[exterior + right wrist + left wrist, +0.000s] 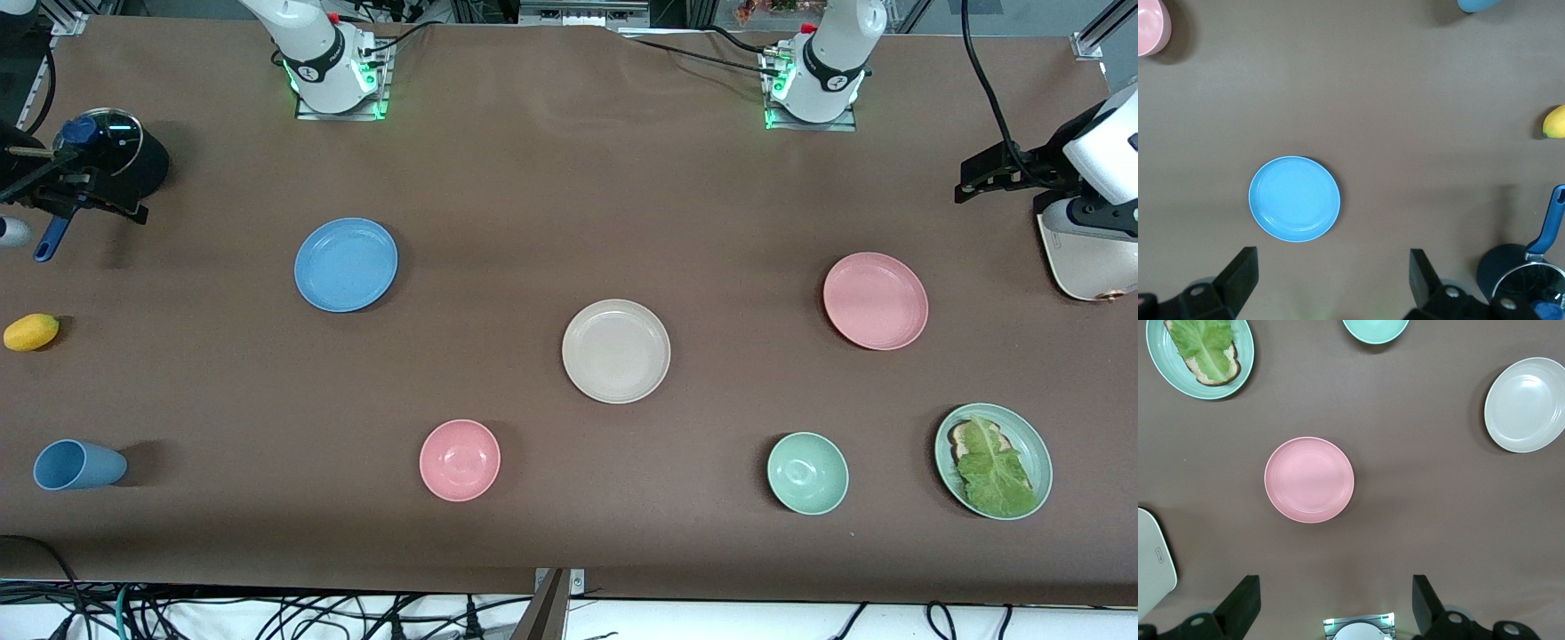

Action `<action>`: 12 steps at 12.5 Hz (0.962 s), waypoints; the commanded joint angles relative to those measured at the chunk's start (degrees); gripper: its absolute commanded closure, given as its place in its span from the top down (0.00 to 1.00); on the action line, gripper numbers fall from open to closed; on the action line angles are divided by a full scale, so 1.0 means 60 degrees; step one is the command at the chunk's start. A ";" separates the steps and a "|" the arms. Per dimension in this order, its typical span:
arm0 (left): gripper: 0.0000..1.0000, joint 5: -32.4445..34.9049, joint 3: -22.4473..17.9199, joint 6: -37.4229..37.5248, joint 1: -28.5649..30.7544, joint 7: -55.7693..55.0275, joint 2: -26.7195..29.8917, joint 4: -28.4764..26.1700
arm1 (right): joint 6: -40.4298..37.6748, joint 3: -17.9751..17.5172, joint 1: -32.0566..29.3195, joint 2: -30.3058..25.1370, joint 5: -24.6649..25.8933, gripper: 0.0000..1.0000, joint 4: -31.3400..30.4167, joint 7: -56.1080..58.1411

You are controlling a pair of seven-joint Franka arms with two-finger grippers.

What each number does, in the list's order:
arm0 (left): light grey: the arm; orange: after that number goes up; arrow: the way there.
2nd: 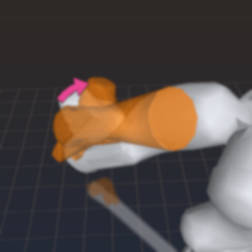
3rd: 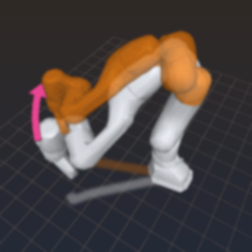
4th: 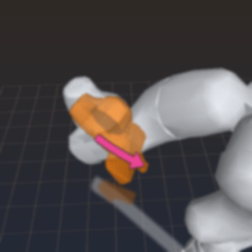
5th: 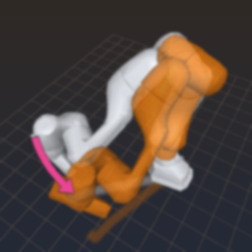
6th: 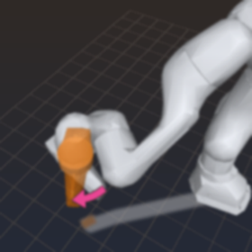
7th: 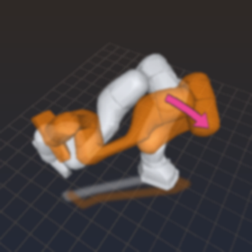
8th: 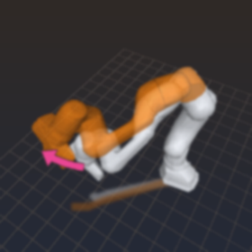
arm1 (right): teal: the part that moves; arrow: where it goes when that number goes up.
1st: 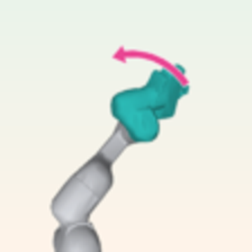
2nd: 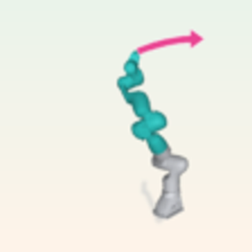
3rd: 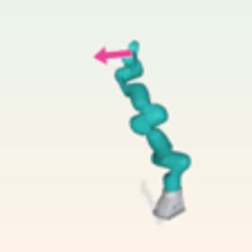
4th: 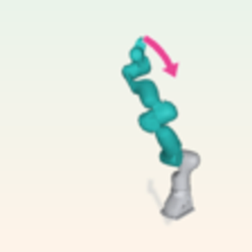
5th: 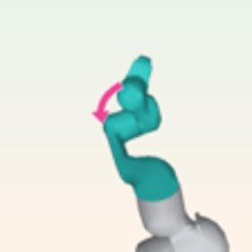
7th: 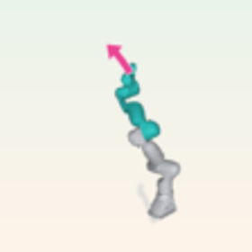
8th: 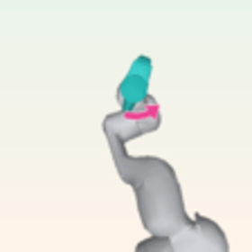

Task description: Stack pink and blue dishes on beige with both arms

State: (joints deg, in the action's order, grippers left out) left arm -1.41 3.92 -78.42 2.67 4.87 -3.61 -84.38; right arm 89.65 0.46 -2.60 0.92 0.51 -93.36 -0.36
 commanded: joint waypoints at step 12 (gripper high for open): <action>1.00 0.0161 0.0020 0.0018 0.0009 0.0140 -0.0101 0.0148 | -0.0176 -0.0062 -0.0065 -0.0036 -0.0027 1.00 0.0135 -0.0013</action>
State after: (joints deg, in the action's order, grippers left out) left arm -1.41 3.92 -78.44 2.69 4.88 -3.62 -84.38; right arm 89.64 0.46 -2.60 0.92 0.51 -93.35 -0.36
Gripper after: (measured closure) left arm 0.000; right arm 0.000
